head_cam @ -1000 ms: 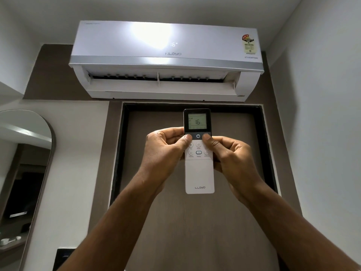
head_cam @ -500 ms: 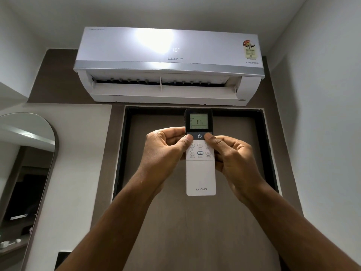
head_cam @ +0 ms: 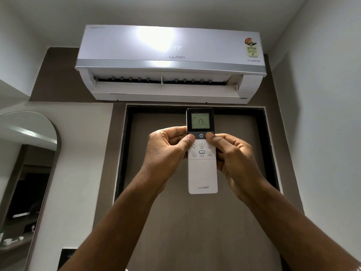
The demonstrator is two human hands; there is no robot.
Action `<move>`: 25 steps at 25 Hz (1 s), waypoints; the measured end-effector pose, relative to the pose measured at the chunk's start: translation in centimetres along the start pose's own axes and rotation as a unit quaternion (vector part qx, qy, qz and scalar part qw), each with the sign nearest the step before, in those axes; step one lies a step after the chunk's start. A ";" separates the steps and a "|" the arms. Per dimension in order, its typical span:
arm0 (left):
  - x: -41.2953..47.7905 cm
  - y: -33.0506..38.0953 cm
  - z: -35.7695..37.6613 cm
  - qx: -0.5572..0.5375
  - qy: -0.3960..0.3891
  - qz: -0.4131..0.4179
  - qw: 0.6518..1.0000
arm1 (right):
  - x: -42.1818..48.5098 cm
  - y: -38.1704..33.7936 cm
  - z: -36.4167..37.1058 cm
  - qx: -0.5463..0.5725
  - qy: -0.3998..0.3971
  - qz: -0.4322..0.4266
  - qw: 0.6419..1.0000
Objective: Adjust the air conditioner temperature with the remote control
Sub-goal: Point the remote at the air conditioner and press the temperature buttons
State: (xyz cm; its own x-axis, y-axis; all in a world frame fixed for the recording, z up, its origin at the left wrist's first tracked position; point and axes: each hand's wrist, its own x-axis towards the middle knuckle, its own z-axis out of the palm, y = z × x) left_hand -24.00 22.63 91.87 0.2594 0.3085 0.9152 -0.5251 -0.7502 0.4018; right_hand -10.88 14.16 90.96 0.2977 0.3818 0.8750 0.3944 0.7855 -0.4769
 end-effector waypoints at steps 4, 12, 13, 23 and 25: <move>-0.1 0.0 0.0 0.006 -0.003 -0.002 1.000 | 0.0 0.0 -0.1 0.008 -0.001 0.012 1.000; -0.1 0.2 0.1 0.005 -0.006 -0.007 1.000 | -0.1 -0.1 -0.1 -0.012 -0.002 0.005 1.000; -0.1 0.2 0.1 0.002 -0.006 -0.007 1.000 | -0.1 -0.1 -0.2 -0.015 -0.001 0.004 1.000; -0.1 -0.2 0.0 0.004 -0.003 -0.010 1.000 | -0.1 -0.3 -0.1 -0.023 -0.005 -0.003 1.000; 0.0 -0.2 -0.1 0.000 -0.007 -0.008 1.000 | -0.1 0.0 -0.2 -0.028 -0.009 0.002 1.000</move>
State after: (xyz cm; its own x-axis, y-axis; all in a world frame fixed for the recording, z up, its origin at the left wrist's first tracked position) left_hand -23.99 22.89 91.80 0.2784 0.3129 0.9081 -0.5204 -0.7455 0.4164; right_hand -10.75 13.99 90.82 0.2838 0.3932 0.8746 0.4410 0.7564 -0.4831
